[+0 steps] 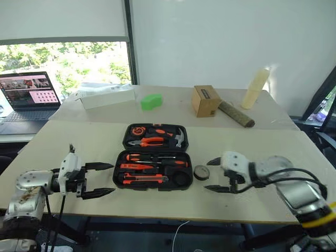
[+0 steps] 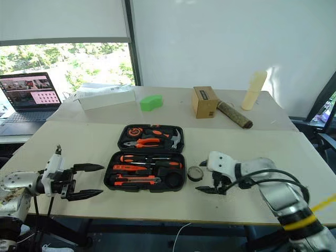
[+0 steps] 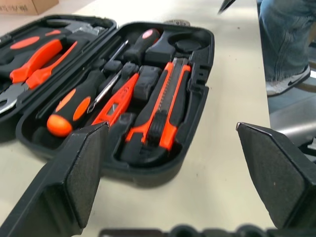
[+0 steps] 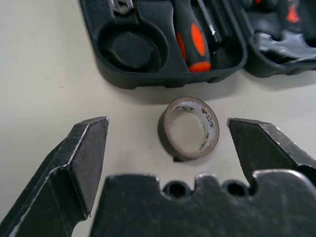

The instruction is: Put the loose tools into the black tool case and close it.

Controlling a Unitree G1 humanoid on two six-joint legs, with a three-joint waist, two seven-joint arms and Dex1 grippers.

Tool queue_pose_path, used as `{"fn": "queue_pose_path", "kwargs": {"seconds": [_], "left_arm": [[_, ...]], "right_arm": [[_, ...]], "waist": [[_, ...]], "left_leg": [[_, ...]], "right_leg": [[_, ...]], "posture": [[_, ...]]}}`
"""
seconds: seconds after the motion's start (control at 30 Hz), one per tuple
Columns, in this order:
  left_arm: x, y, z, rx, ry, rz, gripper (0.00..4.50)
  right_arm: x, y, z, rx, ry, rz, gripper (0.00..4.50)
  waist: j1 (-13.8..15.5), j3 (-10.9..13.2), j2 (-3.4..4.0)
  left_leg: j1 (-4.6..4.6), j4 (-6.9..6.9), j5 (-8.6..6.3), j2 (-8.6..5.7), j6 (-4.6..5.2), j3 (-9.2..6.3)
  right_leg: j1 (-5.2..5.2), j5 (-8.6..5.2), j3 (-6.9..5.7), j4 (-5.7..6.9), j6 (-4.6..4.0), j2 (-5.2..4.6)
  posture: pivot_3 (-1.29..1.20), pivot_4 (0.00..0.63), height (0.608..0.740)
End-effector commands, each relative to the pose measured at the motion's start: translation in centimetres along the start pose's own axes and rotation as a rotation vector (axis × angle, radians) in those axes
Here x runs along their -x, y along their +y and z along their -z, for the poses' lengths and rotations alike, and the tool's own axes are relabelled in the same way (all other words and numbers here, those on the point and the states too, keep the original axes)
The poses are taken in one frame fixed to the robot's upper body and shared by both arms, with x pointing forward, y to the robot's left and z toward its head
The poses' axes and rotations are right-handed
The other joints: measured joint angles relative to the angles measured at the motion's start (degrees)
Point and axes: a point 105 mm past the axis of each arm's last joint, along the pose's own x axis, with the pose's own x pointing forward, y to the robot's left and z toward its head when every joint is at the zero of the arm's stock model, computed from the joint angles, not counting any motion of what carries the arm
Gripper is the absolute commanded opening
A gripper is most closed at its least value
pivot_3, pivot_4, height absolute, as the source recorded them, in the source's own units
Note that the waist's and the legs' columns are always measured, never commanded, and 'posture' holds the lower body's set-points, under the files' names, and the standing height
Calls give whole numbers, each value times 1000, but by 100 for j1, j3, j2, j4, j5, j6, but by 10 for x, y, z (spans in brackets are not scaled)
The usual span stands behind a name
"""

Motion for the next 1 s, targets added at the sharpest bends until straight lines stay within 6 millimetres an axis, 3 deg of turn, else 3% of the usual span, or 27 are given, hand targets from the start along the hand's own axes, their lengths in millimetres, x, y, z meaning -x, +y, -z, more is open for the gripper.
{"fn": "queue_pose_path", "kwargs": {"seconds": [0.03,0.07,0.17,0.27,0.47,0.6,0.73,0.87,1.0], "left_arm": [[-2,1,-10,-32,-25,-14,4452],[-3,0,-10,-31,-26,-16,4500],[-4,-1,-9,-26,-26,-17,4500],[-5,-1,-9,-25,-29,-19,4500],[-7,-1,-10,-35,-42,-6,4500],[-9,-3,-13,-42,-58,10,4500],[-12,-6,-16,-47,-76,25,4500],[-14,-10,-14,-41,-78,32,4500],[-14,-12,-12,-34,-74,34,4500]], "right_arm": [[-10,-8,-3,53,25,-32,4500],[-13,-8,-3,67,28,-48,3978],[-21,-6,2,71,66,-89,3174],[-25,-8,3,80,81,-93,2052],[-16,-12,3,102,96,-106,20],[2,-12,-14,171,33,-154,20],[9,-5,-60,237,-132,-232,20],[-5,10,-91,191,-180,-319,20],[-21,14,-98,140,-124,-355,20]], "waist": [[-12,1,0],[-16,1,1],[-12,1,1],[-16,1,1],[-42,1,2],[-40,3,4],[-75,3,4],[-108,3,4],[-94,3,5]], "left_leg": [[-2,0,-2,-1,0,1],[-6,1,-3,-2,2,1],[-6,1,-3,-1,-1,1],[-5,1,-4,0,-1,1],[3,3,-1,0,-7,1],[3,3,0,1,-8,0],[4,3,-1,2,-8,-1],[10,2,1,10,-10,-2],[8,3,2,11,-13,-3]], "right_leg": [[0,-1,1,0,3,-2],[-2,-2,1,0,7,-2],[0,-3,0,0,11,-3],[1,-4,-1,0,12,-6],[2,-4,1,4,11,-6],[1,-5,0,6,11,-7],[1,-4,1,5,11,-7],[2,-3,2,10,5,2],[0,-3,0,14,3,-3]], "posture": [[0,150,740],[0,150,740],[0,150,740],[0,150,740],[0,150,740],[0,150,740],[0,150,740],[0,150,740],[0,150,740]]}}
